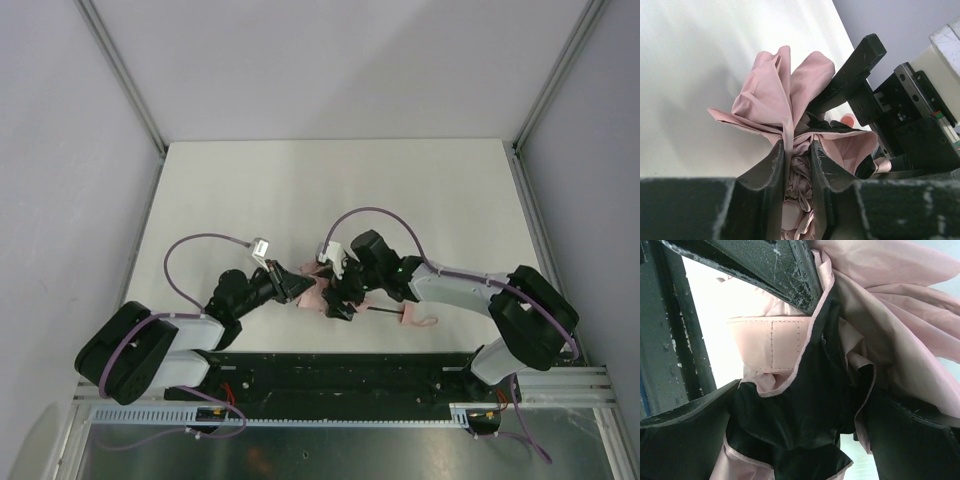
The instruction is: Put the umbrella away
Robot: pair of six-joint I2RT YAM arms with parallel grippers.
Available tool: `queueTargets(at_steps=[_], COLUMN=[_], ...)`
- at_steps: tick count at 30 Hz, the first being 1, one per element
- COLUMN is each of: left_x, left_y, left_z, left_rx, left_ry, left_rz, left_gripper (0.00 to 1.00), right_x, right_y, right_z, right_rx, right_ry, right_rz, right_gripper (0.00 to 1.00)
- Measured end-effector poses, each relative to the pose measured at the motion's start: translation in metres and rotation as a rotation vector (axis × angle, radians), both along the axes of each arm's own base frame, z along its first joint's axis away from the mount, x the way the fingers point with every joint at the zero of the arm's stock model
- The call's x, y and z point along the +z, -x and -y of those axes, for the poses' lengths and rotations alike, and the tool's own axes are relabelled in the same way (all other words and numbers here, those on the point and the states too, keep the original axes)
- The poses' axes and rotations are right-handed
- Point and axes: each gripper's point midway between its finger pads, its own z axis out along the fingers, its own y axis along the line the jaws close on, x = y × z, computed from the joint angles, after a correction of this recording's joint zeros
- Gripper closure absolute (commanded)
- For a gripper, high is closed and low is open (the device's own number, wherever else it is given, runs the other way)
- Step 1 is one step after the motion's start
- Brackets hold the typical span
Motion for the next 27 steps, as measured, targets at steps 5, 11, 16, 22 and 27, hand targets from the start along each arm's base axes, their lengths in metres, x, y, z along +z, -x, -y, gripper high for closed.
queueTargets(at_steps=[5, 11, 16, 22, 27], left_x=[0.0, -0.001, 0.003, 0.006, 0.025], left_y=[0.0, 0.0, -0.009, -0.01, -0.003], left_z=[0.0, -0.001, -0.008, -0.01, -0.005], left_rx=[0.0, 0.004, 0.051, 0.064, 0.028], left_ry=[0.003, 0.002, 0.003, 0.009, 0.059], left_rz=[-0.003, -0.014, 0.002, 0.008, 0.031], left_gripper=[1.0, 1.0, 1.0, 1.0, 0.78], right_x=[-0.013, -0.03, -0.027, -0.025, -0.01], right_y=[0.0, -0.008, -0.01, -0.006, -0.002], right_z=[0.002, -0.001, -0.011, -0.016, -0.011], right_rx=[-0.02, -0.036, -0.002, 0.006, -0.026], right_ry=[0.028, 0.003, -0.059, -0.086, -0.086], right_rz=[0.042, 0.09, 0.144, 0.169, 0.245], right_gripper=[0.09, 0.46, 0.89, 1.0, 1.0])
